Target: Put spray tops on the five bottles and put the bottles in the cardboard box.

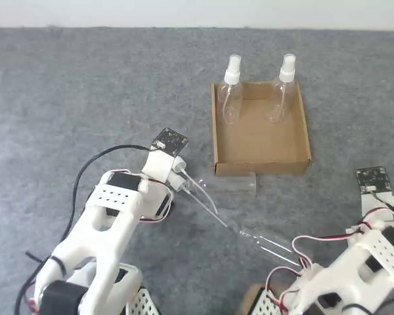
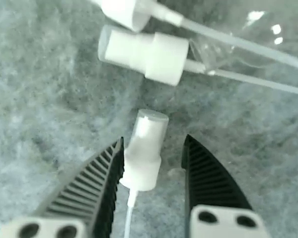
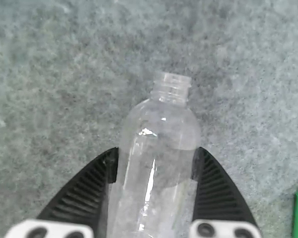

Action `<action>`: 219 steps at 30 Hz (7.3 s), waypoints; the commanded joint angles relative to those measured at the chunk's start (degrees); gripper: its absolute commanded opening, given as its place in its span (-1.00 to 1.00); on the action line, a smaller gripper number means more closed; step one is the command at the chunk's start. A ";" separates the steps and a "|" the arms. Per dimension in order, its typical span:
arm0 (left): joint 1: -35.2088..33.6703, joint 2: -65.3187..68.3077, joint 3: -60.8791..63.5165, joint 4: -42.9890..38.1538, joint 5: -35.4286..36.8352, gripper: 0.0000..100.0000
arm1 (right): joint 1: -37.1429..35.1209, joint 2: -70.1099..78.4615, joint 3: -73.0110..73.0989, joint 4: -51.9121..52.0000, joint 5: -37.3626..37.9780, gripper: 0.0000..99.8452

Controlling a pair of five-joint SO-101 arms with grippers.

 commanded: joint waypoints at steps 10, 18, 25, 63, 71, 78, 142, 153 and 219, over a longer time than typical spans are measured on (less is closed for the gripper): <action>-3.16 10.90 -6.55 -1.32 -1.23 -0.92 | 0.84 -17.80 7.21 -0.40 0.44 -0.79; -3.43 3.43 -7.08 5.10 1.32 -0.93 | 0.66 -19.30 5.27 4.53 0.35 -0.79; -3.34 -6.42 -9.19 9.41 6.51 -0.93 | 0.57 -15.78 0.53 4.88 -1.49 -0.69; -2.99 -2.02 -9.45 4.84 11.60 -0.93 | -6.73 38.20 -36.04 17.10 -14.15 -0.60; -2.99 -1.85 -9.45 4.84 11.60 -0.93 | -7.08 38.29 -37.19 16.48 -14.15 -0.87; -3.43 -2.37 -10.07 4.84 11.87 -0.93 | -8.48 33.54 -44.57 22.73 -14.15 -0.99; -7.21 -29.98 -28.70 -5.71 43.87 -0.93 | -101.14 -7.16 -5.98 -22.73 -50.20 -0.99; -5.80 -29.98 -25.80 1.05 32.35 -0.93 | -100.70 -8.13 -3.87 -23.16 -50.11 -0.99; -4.40 -39.12 -16.31 4.66 17.41 -0.57 | -94.73 -21.49 11.96 -42.33 -50.46 -0.99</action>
